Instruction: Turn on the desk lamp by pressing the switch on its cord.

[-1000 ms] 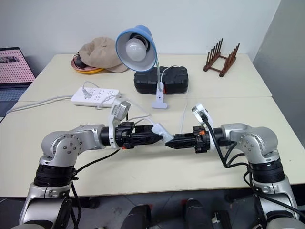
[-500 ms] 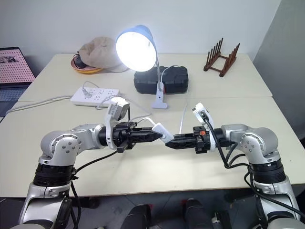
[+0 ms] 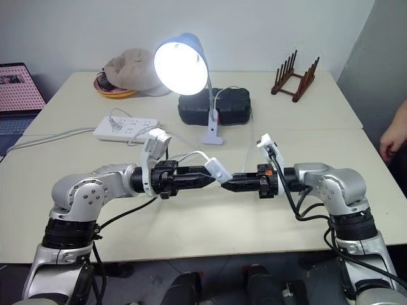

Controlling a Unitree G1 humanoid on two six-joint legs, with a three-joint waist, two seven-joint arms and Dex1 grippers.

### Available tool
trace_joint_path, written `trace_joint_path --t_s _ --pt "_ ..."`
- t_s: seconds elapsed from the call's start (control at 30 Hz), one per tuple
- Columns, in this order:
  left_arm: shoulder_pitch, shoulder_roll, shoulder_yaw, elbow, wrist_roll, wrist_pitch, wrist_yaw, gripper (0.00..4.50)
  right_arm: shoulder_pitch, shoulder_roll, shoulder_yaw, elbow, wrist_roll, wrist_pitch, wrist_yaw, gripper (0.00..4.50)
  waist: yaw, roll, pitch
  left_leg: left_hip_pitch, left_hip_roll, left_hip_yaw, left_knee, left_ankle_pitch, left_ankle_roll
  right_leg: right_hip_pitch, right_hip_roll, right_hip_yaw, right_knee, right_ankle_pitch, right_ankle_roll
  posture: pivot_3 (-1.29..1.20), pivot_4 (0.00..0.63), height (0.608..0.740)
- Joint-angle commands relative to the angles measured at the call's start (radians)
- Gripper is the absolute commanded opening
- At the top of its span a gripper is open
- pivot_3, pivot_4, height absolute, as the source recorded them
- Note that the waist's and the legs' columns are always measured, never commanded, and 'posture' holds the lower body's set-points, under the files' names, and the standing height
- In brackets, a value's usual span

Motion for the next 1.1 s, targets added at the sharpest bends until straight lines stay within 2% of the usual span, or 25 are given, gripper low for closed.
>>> trace_joint_path --t_s 0.03,0.13,0.17,0.27,0.33,0.53,0.6,0.8,0.93,0.97,1.1 --pt "0.018 0.064 0.012 -0.048 0.090 -0.119 -0.020 2.93 -0.046 0.020 0.043 0.071 -0.115 -0.133 -0.030 0.36 0.000 0.000 0.000 0.000 0.000 0.000 0.000 0.000 0.000 0.000 0.000 0.000 0.000 0.000 0.000 0.00 0.150 0.740" --pt "0.036 0.103 0.017 -0.076 0.164 -0.217 -0.016 3.65 -0.078 0.001 0.193 0.200 -0.366 -0.347 -0.070 0.36 0.001 0.000 0.000 0.000 0.000 0.000 -0.001 0.000 0.000 -0.001 0.000 0.000 0.000 0.000 0.000 0.00 0.150 0.740" --pt "0.046 0.122 0.013 -0.094 0.196 -0.255 -0.018 3.75 -0.095 -0.002 0.246 0.262 -0.457 -0.433 -0.089 0.36 0.001 0.000 0.000 -0.001 0.000 0.000 0.000 0.000 0.000 -0.001 0.000 0.000 -0.001 0.000 0.000 0.00 0.150 0.740" --pt "0.075 0.169 -0.007 -0.123 0.312 -0.387 -0.018 4.39 -0.156 0.030 0.325 0.429 -0.616 -0.613 -0.135 0.36 0.001 0.000 0.000 -0.004 0.000 0.001 0.000 0.000 0.000 -0.004 0.000 0.001 -0.001 0.000 0.000 0.00 0.150 0.740" --pt "0.082 0.186 -0.002 -0.135 0.335 -0.419 -0.019 4.46 -0.192 0.060 0.342 0.519 -0.672 -0.687 -0.149 0.36 0.003 0.000 0.000 -0.008 0.000 0.001 0.000 0.000 0.000 -0.008 0.000 0.001 0.000 0.000 0.000 0.00 0.150 0.740" --pt "0.123 0.242 -0.021 -0.137 0.432 -0.526 -0.052 4.46 -0.240 0.093 0.374 0.694 -0.792 -0.870 -0.118 0.36 0.002 0.000 0.000 -0.008 0.000 0.001 -0.001 0.000 0.000 -0.008 0.000 0.001 0.000 0.000 0.000 0.00 0.150 0.740" --pt "0.130 0.239 -0.012 -0.138 0.427 -0.524 -0.048 4.50 -0.239 0.091 0.349 0.701 -0.773 -0.870 -0.074 1.07 0.002 0.000 0.000 -0.008 0.000 0.002 -0.001 0.000 0.000 -0.008 0.000 0.001 0.000 0.000 0.000 0.00 0.150 0.740" --pt "0.141 0.243 -0.002 -0.132 0.422 -0.527 -0.052 4.50 -0.187 0.039 0.280 0.558 -0.715 -0.797 0.031 2.31 0.003 0.000 0.000 -0.008 0.000 0.001 0.000 0.000 0.000 -0.008 0.000 0.001 0.001 0.001 0.000 0.00 0.150 0.740" --pt "0.109 0.245 -0.020 -0.099 0.435 -0.526 -0.065 4.50 -0.077 -0.067 0.195 0.256 -0.617 -0.600 0.079 3.01 0.006 0.001 0.001 -0.008 0.000 0.001 -0.001 0.000 0.000 -0.008 0.000 0.001 0.001 0.000 0.000 0.00 0.150 0.740" --pt "0.101 0.248 -0.023 -0.095 0.433 -0.518 -0.072 4.50 -0.047 -0.097 0.174 0.185 -0.595 -0.560 0.087 3.36 0.007 0.001 0.001 -0.008 0.000 0.001 -0.001 0.000 0.000 -0.008 0.000 0.001 0.001 0.000 0.000 0.00 0.150 0.740" --pt "0.067 0.273 -0.026 -0.069 0.428 -0.495 -0.114 4.50 0.046 -0.184 0.070 -0.033 -0.496 -0.388 0.082 4.14 0.008 0.001 0.001 -0.008 0.000 0.001 0.000 0.000 0.000 -0.009 0.000 0.000 0.002 0.000 0.000 0.00 0.150 0.740"
